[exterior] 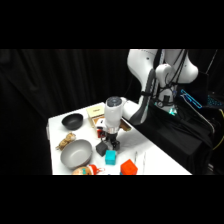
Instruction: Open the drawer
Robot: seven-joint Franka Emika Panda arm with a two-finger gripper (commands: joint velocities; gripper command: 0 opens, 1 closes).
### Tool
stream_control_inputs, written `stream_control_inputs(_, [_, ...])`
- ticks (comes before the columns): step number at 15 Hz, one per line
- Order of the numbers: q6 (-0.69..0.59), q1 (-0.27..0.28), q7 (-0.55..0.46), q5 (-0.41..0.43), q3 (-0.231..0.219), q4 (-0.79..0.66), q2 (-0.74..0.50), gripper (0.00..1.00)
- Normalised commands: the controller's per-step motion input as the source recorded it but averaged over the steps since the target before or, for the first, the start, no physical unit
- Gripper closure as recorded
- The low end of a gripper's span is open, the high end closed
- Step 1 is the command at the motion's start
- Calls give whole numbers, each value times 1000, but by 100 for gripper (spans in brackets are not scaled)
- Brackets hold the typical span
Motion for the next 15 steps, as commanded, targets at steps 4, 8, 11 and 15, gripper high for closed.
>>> stream_control_inputs(4, [15, 91, -110, 140, 50, 46, 10, 0])
stream_control_inputs(8, [-148, 207, 19, -2, -200, -73, -217, 0])
stream_control_inputs(11, [-235, 330, 227, -240, -381, -158, -360, 0])
stream_control_inputs(15, [-327, 106, 147, -213, -77, -188, -431, 0])
